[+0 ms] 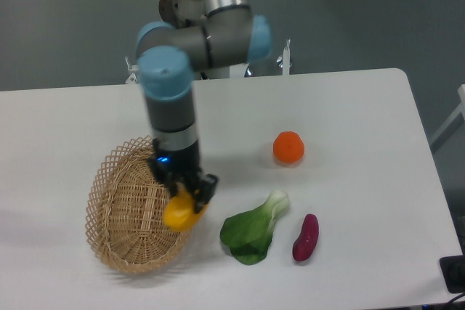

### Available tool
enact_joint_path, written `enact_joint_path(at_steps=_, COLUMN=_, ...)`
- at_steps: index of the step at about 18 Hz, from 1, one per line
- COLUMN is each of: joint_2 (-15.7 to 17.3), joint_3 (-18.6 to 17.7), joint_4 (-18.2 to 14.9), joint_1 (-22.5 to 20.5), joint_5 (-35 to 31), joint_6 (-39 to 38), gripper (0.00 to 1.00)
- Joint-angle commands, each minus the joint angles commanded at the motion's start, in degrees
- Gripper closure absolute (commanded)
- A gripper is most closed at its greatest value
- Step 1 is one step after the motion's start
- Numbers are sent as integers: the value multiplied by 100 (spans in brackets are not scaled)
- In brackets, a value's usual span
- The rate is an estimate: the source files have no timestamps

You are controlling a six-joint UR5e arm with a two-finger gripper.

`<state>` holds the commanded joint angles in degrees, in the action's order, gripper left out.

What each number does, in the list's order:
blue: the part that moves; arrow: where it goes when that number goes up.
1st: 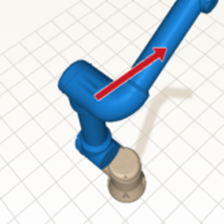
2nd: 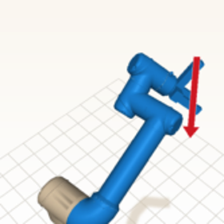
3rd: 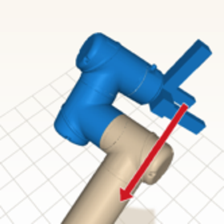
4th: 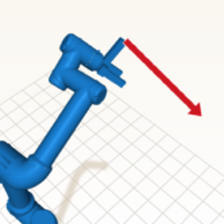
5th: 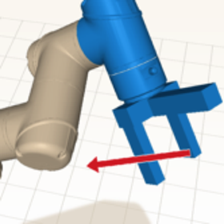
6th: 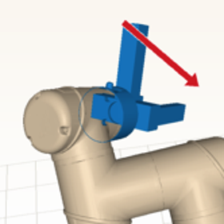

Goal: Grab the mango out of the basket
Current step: 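Lift the mango out of the basket and carry it toward the orange, then hold the mango beside the orange on the table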

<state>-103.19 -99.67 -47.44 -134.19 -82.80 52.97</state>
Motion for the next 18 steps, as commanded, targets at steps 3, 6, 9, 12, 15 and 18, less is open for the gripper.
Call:
enact_joint_path(at_steps=3, joint_2=167, joint_3=123, joint_4=-422, joint_1=-457, joint_5=53, joint_6=747, gripper=54)
enact_joint_path(at_steps=6, joint_2=176, joint_3=351, joint_4=-687, joint_1=-818, joint_5=132, joint_6=1223, gripper=54)
enact_joint_path(at_steps=9, joint_2=159, joint_3=501, joint_4=-766, joint_1=-1091, joint_5=133, joint_6=1609, gripper=55)
enact_joint_path(at_steps=12, joint_2=98, joint_3=606, joint_4=-793, joint_1=-1433, joint_5=141, joint_6=2066, gripper=55)
enact_joint_path(at_steps=15, joint_2=71, joint_3=624, joint_4=-810, joint_1=-1697, joint_5=273, joint_6=2524, gripper=55)
enact_joint_path(at_steps=18, joint_2=80, joint_3=624, joint_4=-933, joint_1=-1724, joint_5=335, joint_6=2551, gripper=54)
